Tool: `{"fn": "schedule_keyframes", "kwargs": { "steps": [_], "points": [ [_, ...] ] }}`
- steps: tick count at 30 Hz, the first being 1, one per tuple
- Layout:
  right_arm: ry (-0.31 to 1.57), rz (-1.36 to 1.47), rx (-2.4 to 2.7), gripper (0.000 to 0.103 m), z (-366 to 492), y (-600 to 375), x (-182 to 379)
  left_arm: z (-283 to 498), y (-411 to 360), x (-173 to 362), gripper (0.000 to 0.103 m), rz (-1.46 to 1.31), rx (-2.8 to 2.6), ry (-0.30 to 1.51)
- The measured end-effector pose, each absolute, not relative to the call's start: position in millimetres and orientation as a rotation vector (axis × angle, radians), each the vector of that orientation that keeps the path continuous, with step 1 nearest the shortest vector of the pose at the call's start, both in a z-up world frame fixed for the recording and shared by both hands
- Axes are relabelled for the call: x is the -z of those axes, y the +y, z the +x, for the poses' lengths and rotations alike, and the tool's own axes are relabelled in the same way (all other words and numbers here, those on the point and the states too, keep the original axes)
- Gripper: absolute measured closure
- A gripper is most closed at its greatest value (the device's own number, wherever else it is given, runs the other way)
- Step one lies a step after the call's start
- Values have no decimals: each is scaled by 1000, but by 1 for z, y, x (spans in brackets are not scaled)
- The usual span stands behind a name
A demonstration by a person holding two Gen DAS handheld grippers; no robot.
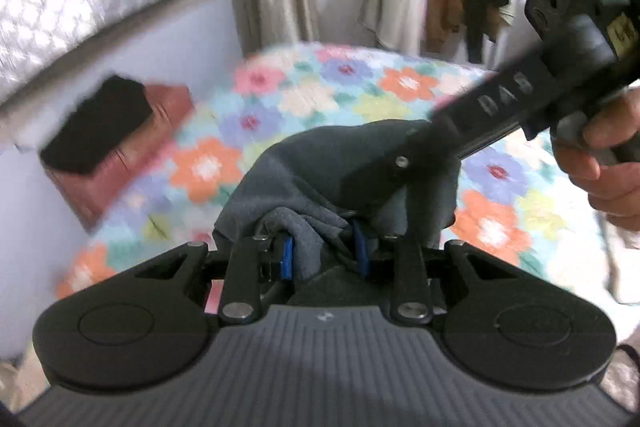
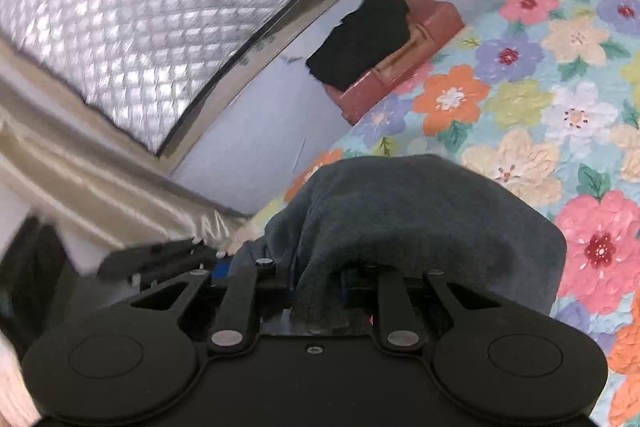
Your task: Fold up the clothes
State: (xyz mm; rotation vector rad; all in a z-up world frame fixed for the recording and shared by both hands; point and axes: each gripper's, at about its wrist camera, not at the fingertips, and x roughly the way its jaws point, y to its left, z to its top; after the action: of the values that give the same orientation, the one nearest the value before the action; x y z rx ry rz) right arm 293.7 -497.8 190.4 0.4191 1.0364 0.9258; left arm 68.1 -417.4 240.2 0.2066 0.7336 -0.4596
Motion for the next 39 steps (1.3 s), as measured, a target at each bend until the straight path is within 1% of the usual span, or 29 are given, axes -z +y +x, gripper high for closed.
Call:
{"fn": "schedule_keyframes", "kwargs": {
  "steps": [3, 6, 11, 12, 15, 18, 19, 21, 25, 29, 30, 32, 34, 37, 39],
  "points": [
    [980, 363, -870, 81, 292, -492, -185, 89, -424, -229, 77, 166, 461, 762],
    [885, 318, -826, 81, 282, -501, -177, 95, -431, -214, 77, 146, 518, 747],
    [748, 394, -744, 82, 275, -543, -155, 104, -463, -194, 77, 108, 603, 648],
    [705, 379, -714, 82, 275, -550, -153, 108, -471, -190, 79, 95, 616, 628],
    [574, 239, -656, 82, 276, -553, -153, 124, -487, -181, 80, 8, 627, 586],
    [482, 145, -676, 82, 285, -554, -150, 143, -482, -163, 80, -80, 621, 604],
    [475, 144, -691, 82, 290, -554, -145, 149, -479, -157, 78, -96, 617, 615],
    [499, 170, -713, 82, 306, -553, -128, 161, -472, -141, 79, -102, 594, 647],
    [628, 170, -716, 83, 334, -544, -84, 186, -462, -92, 80, -147, 567, 775],
    [728, 236, -698, 83, 350, -546, -37, 201, -466, -57, 90, -101, 556, 812],
    [743, 240, -691, 83, 353, -546, -30, 203, -467, -52, 91, -93, 557, 808],
    [702, 199, -681, 83, 353, -543, -31, 207, -468, -50, 94, -106, 569, 782],
    [613, 183, -681, 83, 349, -541, -39, 210, -465, -58, 94, -133, 584, 731],
    [503, 269, -715, 83, 343, -551, -53, 214, -461, -75, 94, -160, 619, 662],
    [469, 309, -730, 83, 342, -558, -57, 218, -463, -78, 94, -151, 627, 667]
  ]
}}
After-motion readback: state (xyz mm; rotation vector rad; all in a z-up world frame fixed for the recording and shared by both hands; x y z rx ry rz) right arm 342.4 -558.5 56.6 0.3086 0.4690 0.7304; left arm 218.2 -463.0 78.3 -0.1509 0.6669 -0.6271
